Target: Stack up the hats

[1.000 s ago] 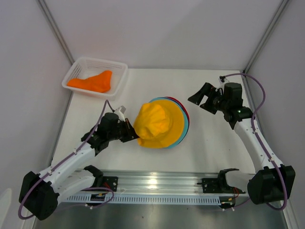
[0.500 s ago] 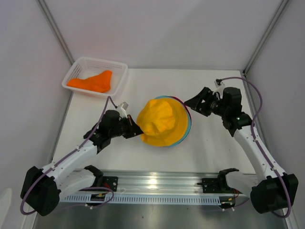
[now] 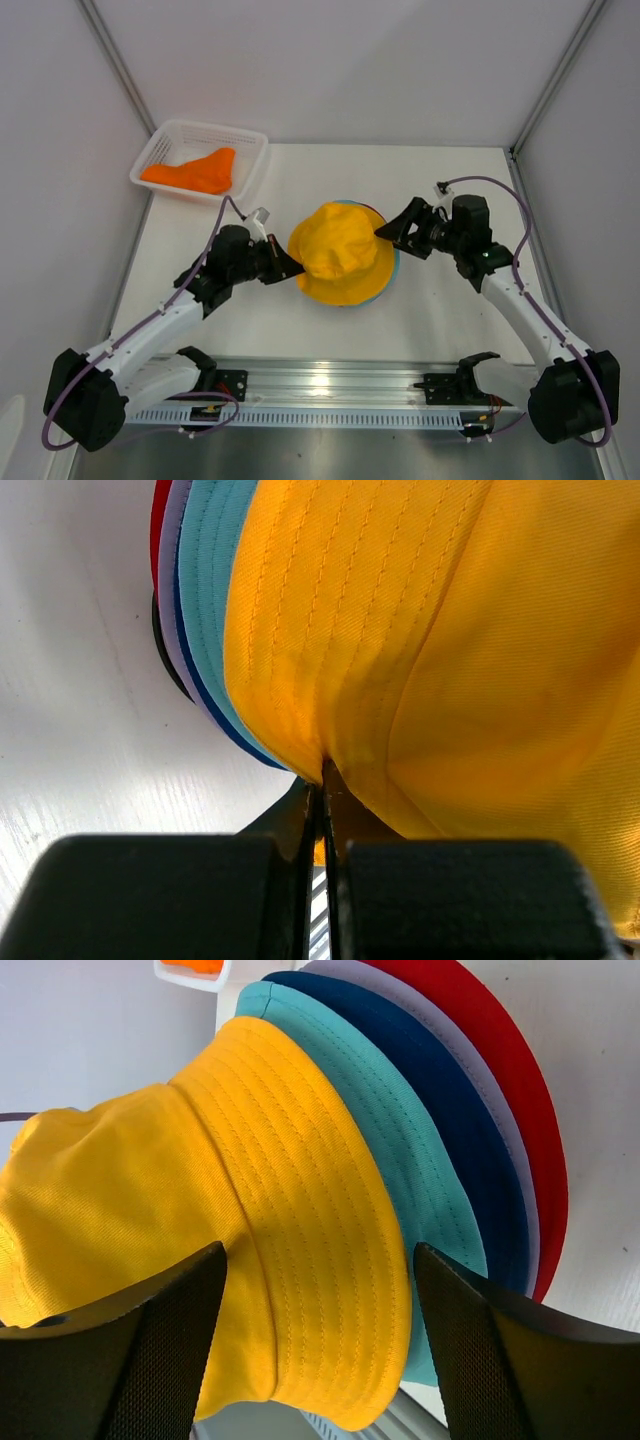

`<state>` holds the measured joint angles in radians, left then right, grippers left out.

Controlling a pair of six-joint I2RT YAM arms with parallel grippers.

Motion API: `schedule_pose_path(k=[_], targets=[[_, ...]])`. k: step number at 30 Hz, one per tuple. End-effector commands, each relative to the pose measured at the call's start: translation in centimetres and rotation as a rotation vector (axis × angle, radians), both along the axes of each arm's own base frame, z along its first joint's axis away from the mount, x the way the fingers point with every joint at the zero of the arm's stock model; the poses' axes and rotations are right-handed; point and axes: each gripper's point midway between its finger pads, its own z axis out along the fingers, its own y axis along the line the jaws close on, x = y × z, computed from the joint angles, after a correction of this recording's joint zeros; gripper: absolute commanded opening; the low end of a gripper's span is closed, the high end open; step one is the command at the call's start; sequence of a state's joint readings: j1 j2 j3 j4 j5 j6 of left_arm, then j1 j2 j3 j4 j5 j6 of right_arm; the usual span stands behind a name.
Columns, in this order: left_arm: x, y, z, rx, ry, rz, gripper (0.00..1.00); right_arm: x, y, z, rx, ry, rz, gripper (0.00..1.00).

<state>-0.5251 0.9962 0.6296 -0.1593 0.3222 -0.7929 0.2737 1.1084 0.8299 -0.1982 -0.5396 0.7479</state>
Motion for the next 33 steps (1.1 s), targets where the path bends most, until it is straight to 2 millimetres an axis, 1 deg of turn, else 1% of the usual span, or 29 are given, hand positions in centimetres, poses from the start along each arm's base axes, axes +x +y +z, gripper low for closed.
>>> schedule_pose_path(k=[1, 3, 6, 7, 10, 13, 14, 15, 16, 17, 18, 19, 20, 21, 23, 24, 25, 26, 27, 28, 31, 33], targets=[[1.0, -0.7, 2.7, -0.039, -0.077, -0.02, 0.01, 0.5, 0.3, 0.2, -0.008, -0.034, 0.011, 0.8], [1.1, -0.7, 2.7, -0.037, -0.077, -0.017, 0.01, 0.6, 0.2, 0.0, -0.017, -0.032, 0.008, 0.83], [1.2, -0.7, 2.4, -0.031, -0.066, -0.014, 0.01, 0.7, 0.1, -0.6, -0.024, -0.024, 0.004, 0.84], [1.2, -0.7, 2.3, -0.03, -0.063, -0.015, 0.01, 0.8, 0.2, -0.8, -0.02, -0.019, 0.008, 0.83], [1.2, -0.9, 2.0, -0.031, -0.048, -0.02, 0.01, 1.0, 0.9, -0.4, 0.022, -0.029, 0.026, 0.76], [1.3, -1.0, 1.8, -0.029, -0.039, -0.02, 0.01, 1.1, 1.4, 0.0, 0.061, -0.035, 0.042, 0.6], [1.3, -1.0, 1.8, -0.028, -0.038, -0.02, 0.01, 1.1, 1.5, -0.1, 0.064, -0.032, 0.045, 0.46], [1.4, -1.0, 1.9, -0.028, -0.038, -0.02, 0.01, 1.2, 1.5, -0.2, 0.065, -0.025, 0.044, 0.37], [1.5, -1.1, 2.3, -0.027, -0.043, -0.02, 0.01, 1.2, 1.4, -0.4, 0.058, -0.024, 0.04, 0.26], [1.6, -1.0, 2.3, -0.017, -0.043, -0.021, 0.01, 1.2, 1.3, -0.4, 0.053, -0.02, 0.031, 0.07], [1.8, -1.0, 3.0, -0.01, -0.046, -0.019, 0.01, 1.4, 1.0, -0.5, 0.047, -0.021, 0.015, 0.0], [1.9, -0.9, 3.2, -0.002, -0.043, -0.017, 0.01, 1.4, 0.8, -0.5, 0.044, -0.016, 0.005, 0.0], [1.8, -0.9, 3.3, 0.007, -0.043, -0.019, 0.01, 1.3, 0.6, 0.0, 0.05, -0.026, -0.002, 0.0], [2.0, -0.9, 4.3, 0.006, -0.051, -0.016, 0.01, 1.3, 0.4, 0.3, 0.057, -0.031, -0.008, 0.0], [1.8, -0.9, 4.7, -0.001, -0.043, -0.017, 0.01, 1.5, -0.3, 0.8, 0.076, -0.017, -0.042, 0.0], [1.8, -1.0, 5.5, -0.009, -0.047, -0.018, 0.01, 1.5, -0.6, 1.3, 0.089, -0.02, -0.055, 0.0], [1.7, -1.0, 5.9, -0.016, -0.046, -0.018, 0.01, 1.7, -1.1, 1.5, 0.101, -0.015, -0.081, 0.0], [1.5, -1.0, 6.1, -0.022, -0.039, -0.018, 0.01, 1.7, -1.3, 1.6, 0.122, 0.005, -0.098, 0.0], [1.6, -1.1, 7.1, -0.034, -0.05, -0.019, 0.01, 1.7, -1.5, 1.8, 0.132, 0.006, -0.108, 0.0], [1.4, -1.0, 7.3, -0.037, -0.045, -0.018, 0.01, 1.7, -1.6, 2.3, 0.143, -0.006, -0.115, 0.0], [1.1, -1.0, 8.3, -0.057, -0.054, -0.013, 0.01, 1.6, -1.8, 2.7, 0.158, -0.001, -0.139, 0.0], [1.0, -0.8, 8.2, -0.06, -0.039, -0.004, 0.01, 1.6, -2.0, 2.8, 0.157, 0.007, -0.154, 0.0]])
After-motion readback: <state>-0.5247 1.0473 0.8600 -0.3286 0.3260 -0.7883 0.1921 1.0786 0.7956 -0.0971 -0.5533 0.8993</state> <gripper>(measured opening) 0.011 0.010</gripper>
